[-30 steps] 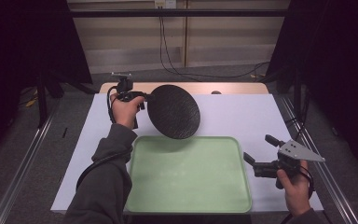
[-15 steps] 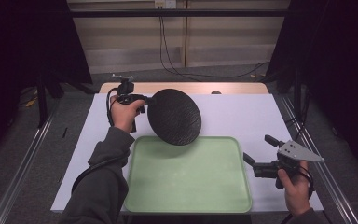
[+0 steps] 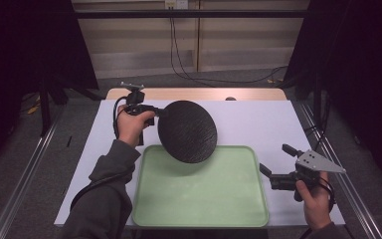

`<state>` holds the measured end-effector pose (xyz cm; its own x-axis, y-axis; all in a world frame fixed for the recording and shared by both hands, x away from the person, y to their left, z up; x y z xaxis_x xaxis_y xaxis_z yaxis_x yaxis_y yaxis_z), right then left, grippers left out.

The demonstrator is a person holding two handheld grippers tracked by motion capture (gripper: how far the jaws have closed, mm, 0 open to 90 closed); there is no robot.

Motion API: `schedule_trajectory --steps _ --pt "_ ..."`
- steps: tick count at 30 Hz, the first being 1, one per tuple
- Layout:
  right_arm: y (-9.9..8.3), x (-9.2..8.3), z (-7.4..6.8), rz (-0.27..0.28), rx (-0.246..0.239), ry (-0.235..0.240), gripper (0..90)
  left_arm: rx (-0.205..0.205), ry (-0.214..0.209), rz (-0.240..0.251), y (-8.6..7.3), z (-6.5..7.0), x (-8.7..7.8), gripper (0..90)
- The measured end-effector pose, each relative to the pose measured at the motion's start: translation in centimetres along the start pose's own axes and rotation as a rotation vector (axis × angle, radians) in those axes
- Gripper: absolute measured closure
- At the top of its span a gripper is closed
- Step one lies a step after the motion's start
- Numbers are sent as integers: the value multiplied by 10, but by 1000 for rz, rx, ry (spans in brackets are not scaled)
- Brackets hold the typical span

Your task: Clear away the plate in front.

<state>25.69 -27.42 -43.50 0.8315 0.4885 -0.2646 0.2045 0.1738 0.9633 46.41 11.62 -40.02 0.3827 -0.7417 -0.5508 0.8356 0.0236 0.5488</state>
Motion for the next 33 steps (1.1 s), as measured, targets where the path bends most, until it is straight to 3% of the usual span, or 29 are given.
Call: schedule_trajectory --steps 13,33 --pt "0 0 0 -1 -5 -6 0 60 -30 -46 -13 11 -2 871" --pt "0 0 -2 3 -10 7 0 95 -115 -67 -34 27 -12 871"
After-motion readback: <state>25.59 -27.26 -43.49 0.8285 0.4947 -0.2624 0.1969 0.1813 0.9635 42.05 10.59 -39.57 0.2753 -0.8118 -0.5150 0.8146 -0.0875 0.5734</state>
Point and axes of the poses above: each handheld gripper's, and its own axes: x roughly forward along the jaws, y roughly out of its top, z roughly to its right, the point moved 4 cm from there along x, roughly forward along the jaws, and after that the axes turned 1 degree about -x, right-handed, at the moved point
